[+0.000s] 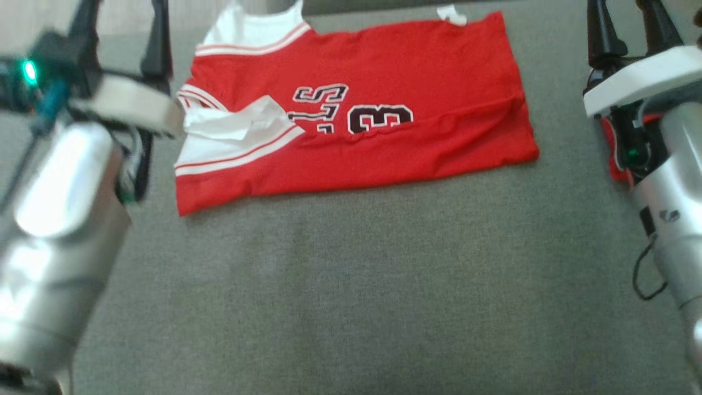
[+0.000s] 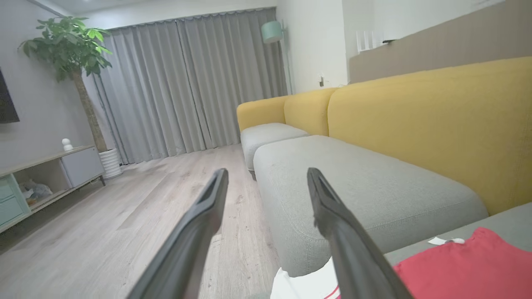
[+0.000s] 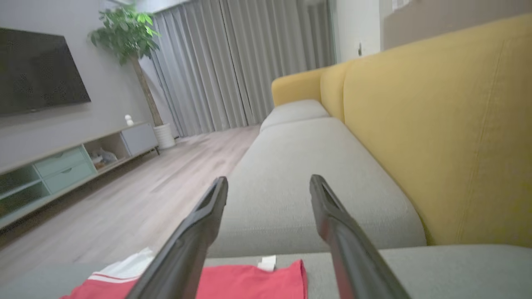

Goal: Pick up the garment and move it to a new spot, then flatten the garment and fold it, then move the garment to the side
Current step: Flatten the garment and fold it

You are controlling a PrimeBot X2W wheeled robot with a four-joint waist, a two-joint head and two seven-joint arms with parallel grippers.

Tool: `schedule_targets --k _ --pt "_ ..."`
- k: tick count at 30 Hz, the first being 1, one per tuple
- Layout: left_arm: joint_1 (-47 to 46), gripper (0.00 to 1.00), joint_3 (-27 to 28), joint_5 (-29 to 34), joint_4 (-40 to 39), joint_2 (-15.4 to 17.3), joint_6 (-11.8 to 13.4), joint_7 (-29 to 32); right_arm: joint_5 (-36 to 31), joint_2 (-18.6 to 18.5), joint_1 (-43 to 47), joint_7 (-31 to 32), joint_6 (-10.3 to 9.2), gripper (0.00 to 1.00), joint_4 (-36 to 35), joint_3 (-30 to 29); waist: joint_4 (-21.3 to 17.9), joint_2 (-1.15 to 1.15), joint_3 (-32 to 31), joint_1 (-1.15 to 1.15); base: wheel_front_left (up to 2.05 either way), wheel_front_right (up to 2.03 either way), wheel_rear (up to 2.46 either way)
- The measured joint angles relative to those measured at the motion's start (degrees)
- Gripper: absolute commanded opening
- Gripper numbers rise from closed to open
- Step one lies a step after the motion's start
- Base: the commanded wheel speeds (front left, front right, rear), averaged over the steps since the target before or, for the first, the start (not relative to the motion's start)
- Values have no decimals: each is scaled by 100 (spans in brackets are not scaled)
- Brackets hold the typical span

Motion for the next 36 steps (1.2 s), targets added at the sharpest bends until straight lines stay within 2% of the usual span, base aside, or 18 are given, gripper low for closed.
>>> schedule_targets --k 6,10,12,15,17,19,27,31,36 --pt "1339 100 436 -13 -1023 -191 475 -42 -811 672 1118 -116 0 100 -756 -1239 47 0 -357 -1 0 0 0" --pt "2315 100 678 29 -1381 -324 632 -41 -1535 1279 2260 -124 0 100 -1486 -1960 79 0 -483 -1 0 0 0" --pt "2712 100 805 107 -1448 -369 686 -41 -1867 1418 2827 -124 0 100 -1741 -2196 111 0 -513 -1 0 0 0" --pt "3161 100 956 290 -1552 -499 679 -41 -2124 1480 3523 -124 0 100 -2059 -2373 133 0 -528 0 0 0 0" --pt "3425 100 1055 435 -1656 -708 576 -41 -1941 1500 3914 -124 0 100 -2280 -2358 150 0 -492 0 0 0 0" --pt "3485 100 1126 494 -1677 -772 573 -41 -1914 1505 3972 -124 0 100 -2340 -2349 152 0 -474 1 0 0 0" --pt "3552 100 1530 901 -1694 -1004 266 -41 -1862 1516 3978 -124 0 100 -2640 -2208 120 0 -290 1 0 0 0" --pt "3360 100 1499 928 -1113 -1020 118 -33 -1837 1517 3864 -124 0 100 -2736 -2191 57 0 -147 1 0 0 0" --pt "2893 100 1463 926 -388 -1020 29 307 -1761 1517 3735 -124 0 100 -2819 -2130 -32 0 64 1 0 0 0"
